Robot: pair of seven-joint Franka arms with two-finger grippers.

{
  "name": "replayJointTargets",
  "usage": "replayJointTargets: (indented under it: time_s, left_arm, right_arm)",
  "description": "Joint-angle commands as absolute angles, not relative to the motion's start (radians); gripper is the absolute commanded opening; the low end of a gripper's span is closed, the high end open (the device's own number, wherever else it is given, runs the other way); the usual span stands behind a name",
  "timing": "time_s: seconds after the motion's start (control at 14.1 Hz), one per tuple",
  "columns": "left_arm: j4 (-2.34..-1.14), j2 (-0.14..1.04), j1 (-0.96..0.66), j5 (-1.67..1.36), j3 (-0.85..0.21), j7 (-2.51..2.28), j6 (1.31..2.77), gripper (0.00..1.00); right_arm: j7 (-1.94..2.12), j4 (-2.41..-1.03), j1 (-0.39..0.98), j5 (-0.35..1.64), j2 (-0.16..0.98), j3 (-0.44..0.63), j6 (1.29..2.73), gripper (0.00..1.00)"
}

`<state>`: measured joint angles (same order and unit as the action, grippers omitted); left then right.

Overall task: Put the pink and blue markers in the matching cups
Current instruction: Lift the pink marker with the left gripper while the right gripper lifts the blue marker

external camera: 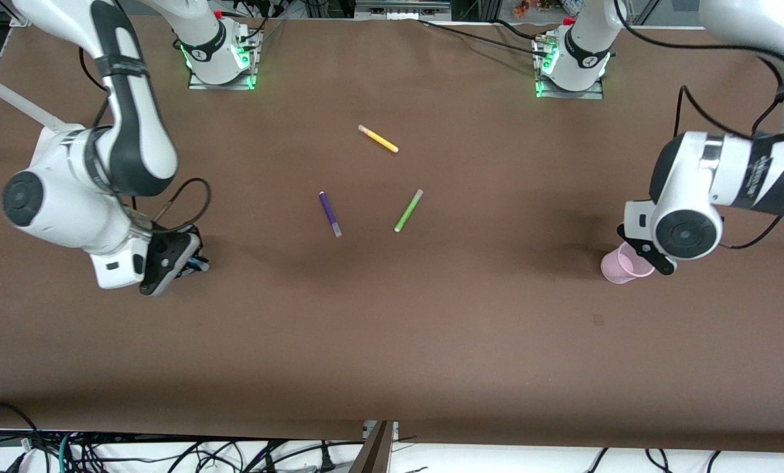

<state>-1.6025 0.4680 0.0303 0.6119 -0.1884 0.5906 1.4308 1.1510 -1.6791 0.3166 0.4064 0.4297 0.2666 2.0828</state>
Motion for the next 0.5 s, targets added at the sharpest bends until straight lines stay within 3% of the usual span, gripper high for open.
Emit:
replayJointTargets:
  time_s: [0.0,0.43]
  left_arm:
    - [-1.545,0.552,0.012,0.692,-0.192,0.621,1.399,0.0]
    - [-1.451,0.682,0.009,0.77,-0.192,0.618,1.401,0.0]
  right_arm:
    - [1.302,-1.684,0.264,0.471,0.43,0.252,2.065,0.0]
    - [1.561,-1.689,0.192,0.659,0.485,0.25,2.048,0.0]
